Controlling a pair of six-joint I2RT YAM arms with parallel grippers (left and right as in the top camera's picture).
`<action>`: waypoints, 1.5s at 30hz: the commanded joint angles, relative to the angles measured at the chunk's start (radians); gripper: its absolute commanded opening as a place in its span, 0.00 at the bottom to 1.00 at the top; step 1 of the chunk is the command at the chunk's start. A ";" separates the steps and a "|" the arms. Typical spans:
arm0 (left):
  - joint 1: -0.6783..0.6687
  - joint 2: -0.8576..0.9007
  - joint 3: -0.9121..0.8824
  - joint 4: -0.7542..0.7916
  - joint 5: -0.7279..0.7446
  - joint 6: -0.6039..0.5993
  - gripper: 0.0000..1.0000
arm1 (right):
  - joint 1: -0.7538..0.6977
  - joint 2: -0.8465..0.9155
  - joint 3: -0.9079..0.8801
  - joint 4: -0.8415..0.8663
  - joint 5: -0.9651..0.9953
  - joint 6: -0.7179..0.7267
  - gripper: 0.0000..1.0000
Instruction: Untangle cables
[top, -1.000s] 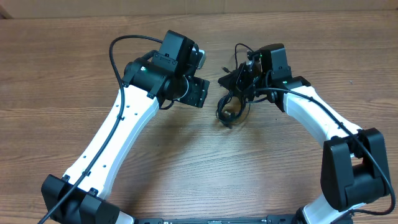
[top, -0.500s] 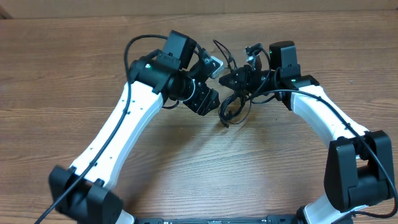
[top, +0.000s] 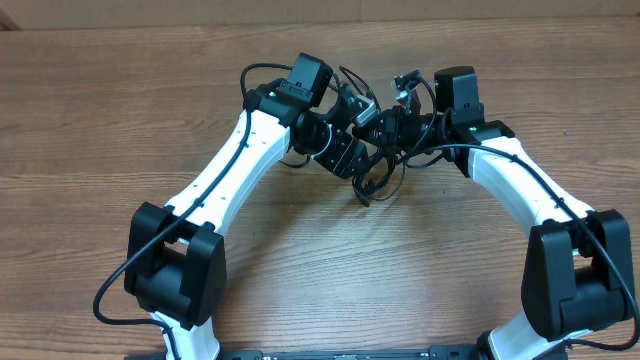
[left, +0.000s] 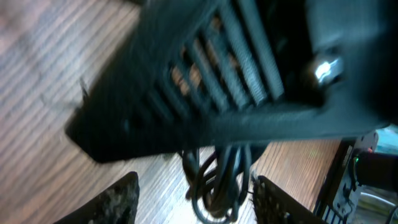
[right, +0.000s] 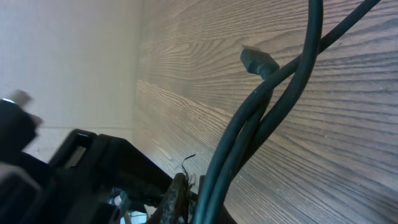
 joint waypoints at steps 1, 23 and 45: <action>-0.009 0.001 0.009 0.021 0.039 -0.021 0.52 | -0.001 -0.036 0.008 0.008 -0.023 -0.012 0.04; -0.048 0.002 -0.040 0.039 0.032 0.006 0.34 | -0.001 -0.036 0.008 0.007 -0.024 -0.011 0.04; 0.130 -0.023 -0.039 0.038 -0.082 -0.297 0.04 | -0.029 -0.092 0.008 -0.179 0.290 -0.020 0.04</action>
